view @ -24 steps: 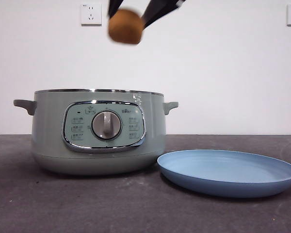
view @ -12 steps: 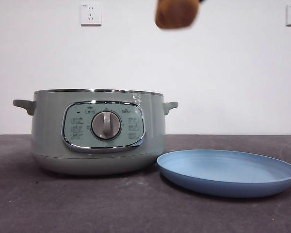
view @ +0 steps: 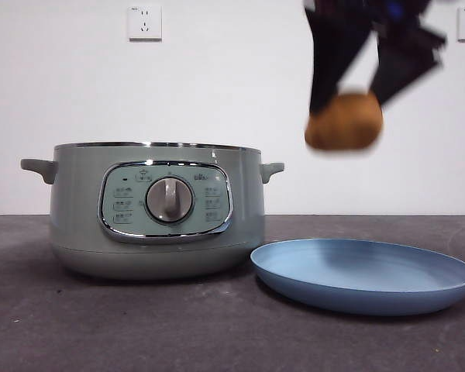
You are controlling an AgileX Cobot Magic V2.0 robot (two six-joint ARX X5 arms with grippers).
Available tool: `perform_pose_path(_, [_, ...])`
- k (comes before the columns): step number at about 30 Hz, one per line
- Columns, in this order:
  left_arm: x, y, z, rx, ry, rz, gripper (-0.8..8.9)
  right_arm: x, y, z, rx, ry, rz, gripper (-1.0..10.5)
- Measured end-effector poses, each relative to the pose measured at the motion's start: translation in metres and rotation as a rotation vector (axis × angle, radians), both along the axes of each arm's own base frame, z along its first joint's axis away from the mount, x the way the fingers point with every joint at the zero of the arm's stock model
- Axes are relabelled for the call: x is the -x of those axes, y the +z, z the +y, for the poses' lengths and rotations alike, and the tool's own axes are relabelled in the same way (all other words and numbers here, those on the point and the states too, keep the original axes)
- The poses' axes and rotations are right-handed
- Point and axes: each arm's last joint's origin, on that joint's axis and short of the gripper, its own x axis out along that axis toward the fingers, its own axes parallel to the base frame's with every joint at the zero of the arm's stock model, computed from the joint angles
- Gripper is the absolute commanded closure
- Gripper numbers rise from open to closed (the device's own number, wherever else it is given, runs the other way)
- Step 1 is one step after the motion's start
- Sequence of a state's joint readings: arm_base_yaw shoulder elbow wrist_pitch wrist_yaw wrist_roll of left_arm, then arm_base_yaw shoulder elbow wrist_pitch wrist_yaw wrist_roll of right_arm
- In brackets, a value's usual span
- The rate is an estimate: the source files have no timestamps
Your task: Take the potato out from the steamer,put the potato on the plate,close the lid
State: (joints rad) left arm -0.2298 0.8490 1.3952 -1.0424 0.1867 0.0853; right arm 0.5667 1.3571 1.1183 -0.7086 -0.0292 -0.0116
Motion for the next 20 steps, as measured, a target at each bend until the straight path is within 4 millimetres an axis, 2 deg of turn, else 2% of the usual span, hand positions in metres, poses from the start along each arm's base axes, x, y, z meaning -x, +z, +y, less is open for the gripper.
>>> perform_pose_path(6, [0.000,0.000,0.000,0.000,0.000,0.000,8.22,0.000,-0.059,-0.005,-0.057,0.009,0.028,9.6])
perform_pose_path(9, [0.000,0.000,0.000,0.000,0.000,0.000,8.22,-0.002,-0.080,-0.009,-0.057,-0.008,0.037,9.6])
perform_pose_path(18, [0.000,0.000,-0.001,0.011,-0.021,0.005,8.22,-0.019,-0.107,-0.018,-0.047,-0.068,0.062,9.6])
perform_pose_path(20, [-0.002,-0.001,-0.001,0.012,-0.025,0.011,8.22,-0.021,-0.106,-0.018,-0.051,-0.070,0.055,9.6])
